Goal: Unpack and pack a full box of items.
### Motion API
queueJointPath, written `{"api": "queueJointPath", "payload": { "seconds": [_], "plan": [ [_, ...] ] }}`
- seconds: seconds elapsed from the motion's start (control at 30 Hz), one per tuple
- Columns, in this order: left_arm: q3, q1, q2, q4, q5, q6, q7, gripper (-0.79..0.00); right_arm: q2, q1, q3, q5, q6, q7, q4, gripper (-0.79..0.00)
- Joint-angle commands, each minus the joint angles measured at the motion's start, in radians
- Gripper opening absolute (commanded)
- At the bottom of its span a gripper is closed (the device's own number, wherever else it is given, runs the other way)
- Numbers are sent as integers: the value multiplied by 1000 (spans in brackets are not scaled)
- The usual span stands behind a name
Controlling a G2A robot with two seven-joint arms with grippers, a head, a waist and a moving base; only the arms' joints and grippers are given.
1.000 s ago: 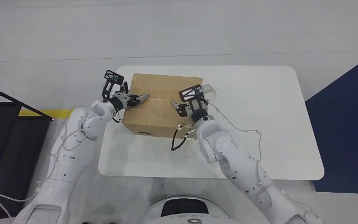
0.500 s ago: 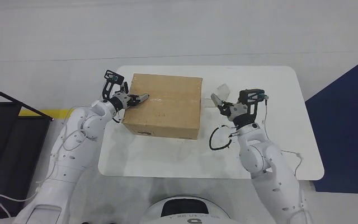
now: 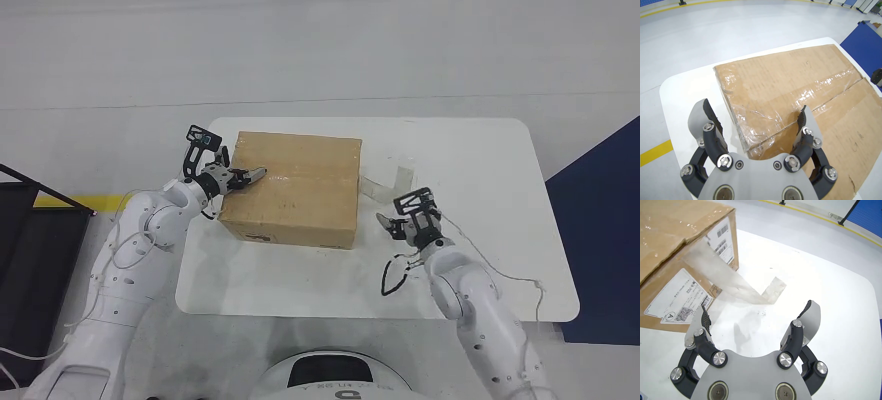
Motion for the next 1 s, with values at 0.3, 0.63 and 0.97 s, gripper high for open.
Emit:
{"api": "queueJointPath", "payload": {
  "seconds": [0.3,0.63,0.97],
  "plan": [
    [0,0,0,0,0,0,0,0,-40,122,-145,52,139,-71,116,0],
    [0,0,0,0,0,0,0,0,-82,124,-159,277,369,-343,152,0],
    [0,0,0,0,0,0,0,0,-107,167,-210,231,489,-362,197,0]
  ]
}}
